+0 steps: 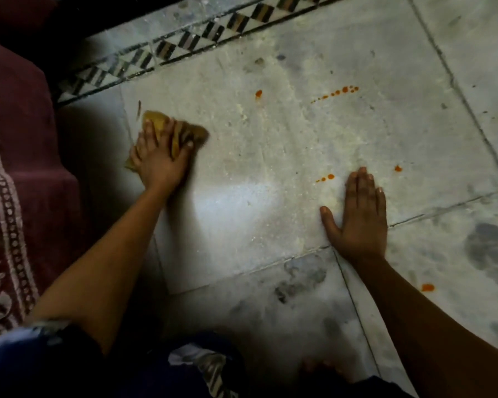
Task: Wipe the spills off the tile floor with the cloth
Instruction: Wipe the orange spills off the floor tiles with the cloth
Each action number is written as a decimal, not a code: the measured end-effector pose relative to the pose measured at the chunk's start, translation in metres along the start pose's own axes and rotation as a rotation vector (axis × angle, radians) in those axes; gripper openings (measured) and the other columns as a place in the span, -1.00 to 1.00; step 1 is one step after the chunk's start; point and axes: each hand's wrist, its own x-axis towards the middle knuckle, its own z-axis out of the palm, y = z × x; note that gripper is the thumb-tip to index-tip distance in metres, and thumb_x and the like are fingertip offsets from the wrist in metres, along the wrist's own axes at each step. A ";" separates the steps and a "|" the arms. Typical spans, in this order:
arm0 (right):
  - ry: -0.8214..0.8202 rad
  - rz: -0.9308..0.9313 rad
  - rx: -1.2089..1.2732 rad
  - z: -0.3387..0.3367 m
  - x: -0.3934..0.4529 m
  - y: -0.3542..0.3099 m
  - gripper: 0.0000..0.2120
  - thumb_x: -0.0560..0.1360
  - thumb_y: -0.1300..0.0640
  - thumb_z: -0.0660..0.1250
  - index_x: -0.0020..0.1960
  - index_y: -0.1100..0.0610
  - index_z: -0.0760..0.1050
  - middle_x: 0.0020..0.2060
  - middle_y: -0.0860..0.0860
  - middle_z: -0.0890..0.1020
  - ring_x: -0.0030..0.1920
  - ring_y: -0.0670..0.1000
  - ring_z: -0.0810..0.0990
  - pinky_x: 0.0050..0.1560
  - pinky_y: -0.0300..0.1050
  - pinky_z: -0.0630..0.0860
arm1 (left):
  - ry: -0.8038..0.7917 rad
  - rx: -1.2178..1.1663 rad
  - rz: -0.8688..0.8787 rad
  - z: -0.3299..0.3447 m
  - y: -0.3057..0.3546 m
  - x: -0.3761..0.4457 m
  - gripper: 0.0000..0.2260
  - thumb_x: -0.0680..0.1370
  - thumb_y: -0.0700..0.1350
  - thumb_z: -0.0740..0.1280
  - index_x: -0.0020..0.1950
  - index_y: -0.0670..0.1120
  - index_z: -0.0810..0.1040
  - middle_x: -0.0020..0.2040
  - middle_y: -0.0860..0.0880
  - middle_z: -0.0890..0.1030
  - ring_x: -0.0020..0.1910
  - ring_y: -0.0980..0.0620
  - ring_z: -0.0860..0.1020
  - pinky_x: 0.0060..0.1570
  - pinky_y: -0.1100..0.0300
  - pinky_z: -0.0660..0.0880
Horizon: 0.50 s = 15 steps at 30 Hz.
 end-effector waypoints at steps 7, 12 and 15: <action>0.006 -0.001 0.024 -0.001 -0.001 0.000 -0.24 0.50 -0.23 0.00 0.51 0.27 0.04 0.49 0.21 0.10 0.49 0.16 0.10 0.47 0.01 -0.07 | -0.072 -0.052 0.034 -0.002 0.055 0.041 -0.48 0.59 0.20 0.05 0.52 0.12 0.04 0.55 -0.12 -0.09 0.52 -0.16 -0.12 0.44 -0.15 -0.22; 0.007 -0.001 0.018 0.000 0.000 0.001 -0.24 0.50 -0.21 0.01 0.50 0.28 0.06 0.49 0.22 0.12 0.48 0.16 0.11 0.46 0.01 -0.06 | -0.034 0.037 0.299 0.007 0.008 -0.026 -0.45 0.51 0.27 0.04 0.49 0.18 0.14 0.55 -0.13 0.02 0.51 -0.16 0.00 0.42 -0.11 -0.14; 0.011 0.000 0.008 0.000 0.000 0.000 -0.24 0.50 -0.21 0.02 0.50 0.29 0.06 0.49 0.23 0.12 0.48 0.17 0.11 0.46 0.01 -0.06 | -0.013 0.011 0.049 0.003 0.008 -0.002 -0.48 0.55 0.23 0.10 0.49 0.15 0.15 0.55 -0.12 -0.01 0.51 -0.18 -0.01 0.43 -0.13 -0.16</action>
